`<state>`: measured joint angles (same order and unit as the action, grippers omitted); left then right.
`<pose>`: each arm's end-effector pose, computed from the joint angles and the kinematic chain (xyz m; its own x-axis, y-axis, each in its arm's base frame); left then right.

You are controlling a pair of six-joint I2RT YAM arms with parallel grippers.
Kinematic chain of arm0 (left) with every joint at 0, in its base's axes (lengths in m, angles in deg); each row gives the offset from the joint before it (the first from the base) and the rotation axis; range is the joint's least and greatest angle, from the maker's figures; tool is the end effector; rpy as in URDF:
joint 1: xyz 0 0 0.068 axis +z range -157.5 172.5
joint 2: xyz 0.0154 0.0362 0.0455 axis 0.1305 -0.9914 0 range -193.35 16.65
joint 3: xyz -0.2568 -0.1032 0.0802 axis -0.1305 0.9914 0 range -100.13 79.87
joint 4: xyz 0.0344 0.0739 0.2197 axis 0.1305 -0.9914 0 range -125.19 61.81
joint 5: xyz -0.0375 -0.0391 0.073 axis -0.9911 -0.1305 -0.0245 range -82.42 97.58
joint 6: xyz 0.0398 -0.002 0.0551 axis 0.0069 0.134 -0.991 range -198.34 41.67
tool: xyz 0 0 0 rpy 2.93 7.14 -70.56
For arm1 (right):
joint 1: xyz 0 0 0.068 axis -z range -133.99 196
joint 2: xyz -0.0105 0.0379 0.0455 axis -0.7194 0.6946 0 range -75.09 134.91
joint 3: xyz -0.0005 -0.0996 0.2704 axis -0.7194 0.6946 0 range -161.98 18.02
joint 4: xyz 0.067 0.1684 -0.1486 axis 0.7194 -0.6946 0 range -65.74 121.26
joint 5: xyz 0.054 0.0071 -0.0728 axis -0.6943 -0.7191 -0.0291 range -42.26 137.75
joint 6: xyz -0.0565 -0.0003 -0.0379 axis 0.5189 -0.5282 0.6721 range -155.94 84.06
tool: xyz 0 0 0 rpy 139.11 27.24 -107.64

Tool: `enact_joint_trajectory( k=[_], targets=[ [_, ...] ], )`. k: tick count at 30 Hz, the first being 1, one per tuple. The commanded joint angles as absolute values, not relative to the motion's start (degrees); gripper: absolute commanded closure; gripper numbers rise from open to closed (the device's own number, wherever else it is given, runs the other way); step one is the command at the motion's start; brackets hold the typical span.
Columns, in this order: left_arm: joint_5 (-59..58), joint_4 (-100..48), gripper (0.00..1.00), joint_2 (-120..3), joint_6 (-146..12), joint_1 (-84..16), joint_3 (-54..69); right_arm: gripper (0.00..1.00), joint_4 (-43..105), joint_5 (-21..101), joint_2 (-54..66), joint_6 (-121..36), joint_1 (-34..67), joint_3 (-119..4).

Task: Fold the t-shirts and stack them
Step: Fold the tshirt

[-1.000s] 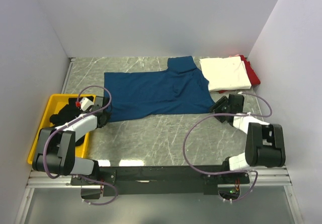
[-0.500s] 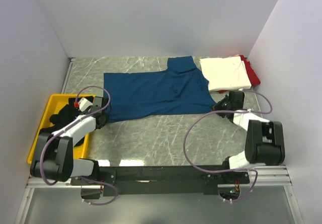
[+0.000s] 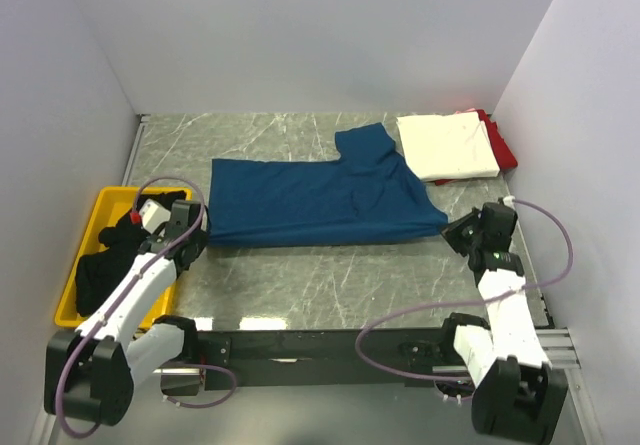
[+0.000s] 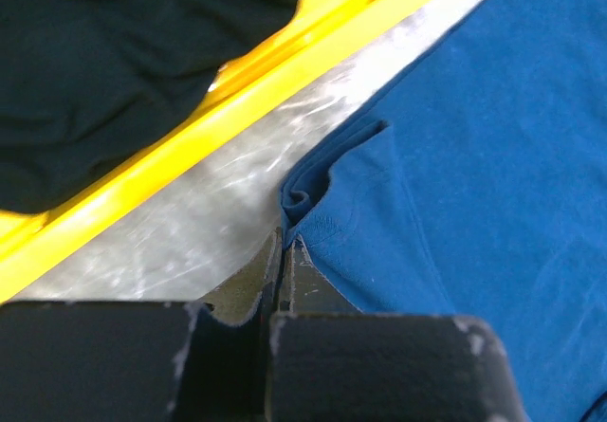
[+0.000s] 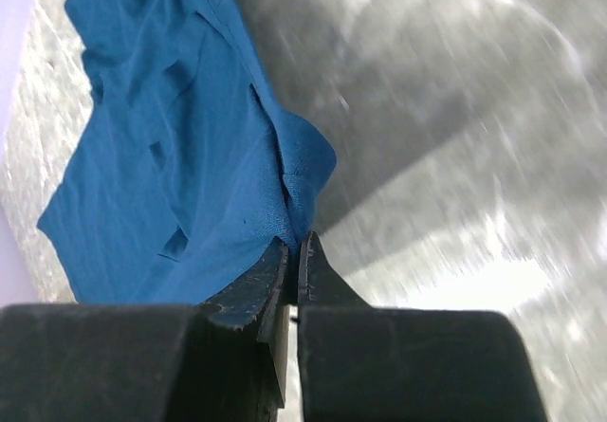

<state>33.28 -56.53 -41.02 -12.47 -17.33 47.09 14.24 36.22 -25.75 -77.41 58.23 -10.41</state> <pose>0.1667 -0.0049 0.2147 -0.2298 -0.7948 -0.5617 -0.7620 0.5060 -0.4042 0.1599 -0.0236 0.2263 -0.4148 0.7538 -0.5096 0.4379 0.6563 0.6144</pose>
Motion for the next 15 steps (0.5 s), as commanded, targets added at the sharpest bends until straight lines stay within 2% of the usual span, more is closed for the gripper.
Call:
enact_joint_trajectory(
  k=[1, 8, 9, 11, 12, 13, 14, 15],
  targets=[
    [33.9, -61.4, 0.99, -36.6, -9.5, -17.3, 49.7, 1.0, 3.2, 39.6, -32.6, -76.5, 59.7, -9.2],
    [31.8, -66.4, 0.99, -28.7, -4.6, -17.3, 53.6, 1.0, -7.0, 39.7, -43.8, -80.6, 60.2, -8.0],
    [31.8, -68.2, 0.99, -27.1, -3.9, -17.3, 53.6, 0.97, -8.5, 41.7, -44.8, -80.8, 60.2, -8.8],
    [32.0, -69.4, 0.99, -25.7, -2.3, -17.3, 53.8, 0.86, -11.8, 42.9, -45.5, -80.7, 60.3, -10.9],
    [31.1, -69.7, 0.96, -24.4, -1.9, -17.4, 54.1, 0.78, -12.6, 43.5, -45.9, -80.8, 60.3, -11.3],
    [30.7, -69.9, 0.92, -23.8, -1.0, -17.5, 54.4, 0.62, -14.3, 44.2, -46.1, -80.8, 60.3, -12.6],
    [30.5, -70.5, 0.85, -23.3, -0.3, -17.5, 54.4, 0.56, -14.8, 44.4, -46.1, -80.7, 60.3, -13.2],
    [30.3, -70.7, 0.68, -22.6, -0.1, -17.5, 54.3, 0.46, -15.1, 44.5, -46.1, -80.6, 60.3, -13.6]
  ],
)
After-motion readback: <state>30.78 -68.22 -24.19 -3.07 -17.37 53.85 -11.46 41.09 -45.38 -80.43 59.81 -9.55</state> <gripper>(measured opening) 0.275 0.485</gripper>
